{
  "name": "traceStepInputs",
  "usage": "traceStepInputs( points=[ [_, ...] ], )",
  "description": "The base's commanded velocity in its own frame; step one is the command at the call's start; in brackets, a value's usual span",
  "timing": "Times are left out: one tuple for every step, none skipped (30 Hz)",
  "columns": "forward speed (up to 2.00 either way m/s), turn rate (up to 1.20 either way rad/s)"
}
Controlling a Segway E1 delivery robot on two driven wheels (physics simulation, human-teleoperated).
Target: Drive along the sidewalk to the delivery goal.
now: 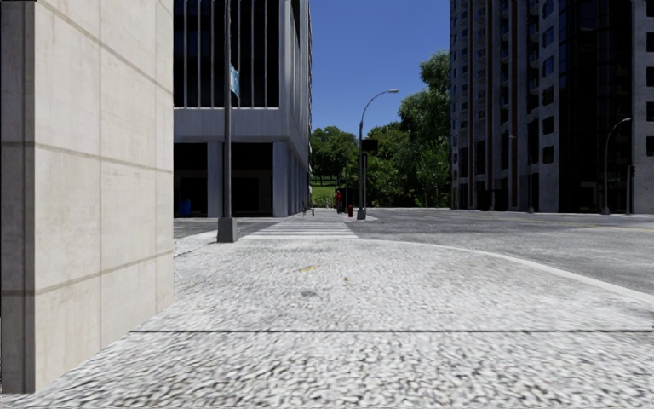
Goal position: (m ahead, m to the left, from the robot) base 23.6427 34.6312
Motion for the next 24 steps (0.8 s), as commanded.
traceStepInputs(
  points=[
    [2.0,0.0],
    [2.0,0.0],
    [2.0,0.0],
    [2.0,0.0],
    [2.0,0.0],
    [2.0,0.0],
    [2.0,0.0],
    [2.0,0.0],
    [2.0,0.0],
    [2.0,0.0],
    [2.0,0.0],
    [2.0,0.0],
    [2.0,0.0],
    [2.0,0.0],
    [2.0,0.0],
    [2.0,0.0],
    [2.0,0.0],
    [2.0,0.0],
    [2.0,0.0],
    [2.0,0.0],
    [2.0,0.0],
    [2.0,0.0],
    [2.0,0.0],
    [2.0,0.0]
  ],
)
